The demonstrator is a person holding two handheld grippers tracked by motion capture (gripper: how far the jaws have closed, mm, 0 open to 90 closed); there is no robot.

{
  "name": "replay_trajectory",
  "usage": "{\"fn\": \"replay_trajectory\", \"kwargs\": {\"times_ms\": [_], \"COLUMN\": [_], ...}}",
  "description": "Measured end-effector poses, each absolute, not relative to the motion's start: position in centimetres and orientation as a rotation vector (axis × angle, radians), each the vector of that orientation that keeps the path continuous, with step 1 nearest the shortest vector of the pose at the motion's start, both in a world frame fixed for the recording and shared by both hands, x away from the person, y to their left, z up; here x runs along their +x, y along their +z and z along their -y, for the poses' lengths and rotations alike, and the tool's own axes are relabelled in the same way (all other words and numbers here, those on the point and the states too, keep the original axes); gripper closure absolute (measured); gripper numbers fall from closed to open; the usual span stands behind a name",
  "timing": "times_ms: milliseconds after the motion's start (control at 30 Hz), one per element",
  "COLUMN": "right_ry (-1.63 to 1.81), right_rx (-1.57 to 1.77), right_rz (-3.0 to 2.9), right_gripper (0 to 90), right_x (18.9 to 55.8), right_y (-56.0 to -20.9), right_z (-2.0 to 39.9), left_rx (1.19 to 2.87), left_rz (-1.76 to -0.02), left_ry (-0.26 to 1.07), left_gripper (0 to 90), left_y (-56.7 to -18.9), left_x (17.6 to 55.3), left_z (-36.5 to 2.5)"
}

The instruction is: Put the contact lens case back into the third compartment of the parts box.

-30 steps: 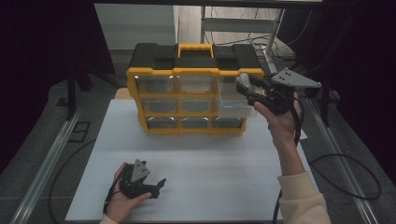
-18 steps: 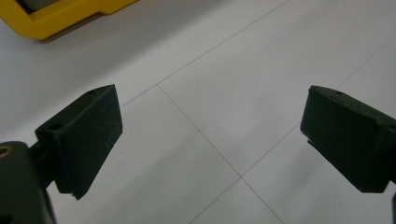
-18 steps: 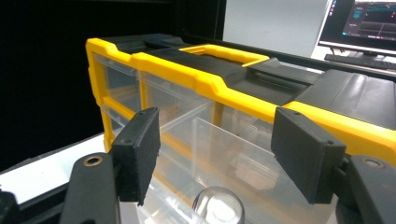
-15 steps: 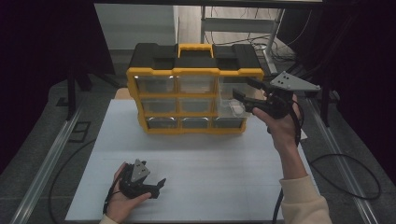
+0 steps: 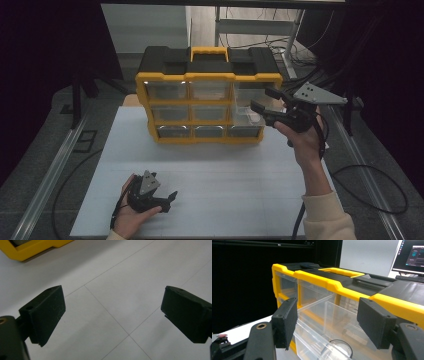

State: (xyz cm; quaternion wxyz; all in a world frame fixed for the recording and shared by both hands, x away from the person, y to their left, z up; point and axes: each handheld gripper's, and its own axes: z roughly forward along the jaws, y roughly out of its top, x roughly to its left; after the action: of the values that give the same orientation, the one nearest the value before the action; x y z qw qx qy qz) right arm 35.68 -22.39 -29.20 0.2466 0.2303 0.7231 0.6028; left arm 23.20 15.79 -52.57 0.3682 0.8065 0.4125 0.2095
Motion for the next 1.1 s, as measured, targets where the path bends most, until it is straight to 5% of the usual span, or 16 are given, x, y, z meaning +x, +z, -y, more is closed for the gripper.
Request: {"fn": "replay_trajectory", "kwargs": {"times_ms": [1100], "right_ry": [1.677], "right_rx": [0.542], "right_rz": [-1.975], "right_gripper": [34.4], "right_x": [33.3], "right_y": [-30.0], "right_z": [22.9], "left_rx": [2.075], "left_rz": [-1.06], "left_ry": [0.54], "left_gripper": [6.2], "left_y": [-52.5], "left_x": [23.1], "left_z": [-15.8]}}
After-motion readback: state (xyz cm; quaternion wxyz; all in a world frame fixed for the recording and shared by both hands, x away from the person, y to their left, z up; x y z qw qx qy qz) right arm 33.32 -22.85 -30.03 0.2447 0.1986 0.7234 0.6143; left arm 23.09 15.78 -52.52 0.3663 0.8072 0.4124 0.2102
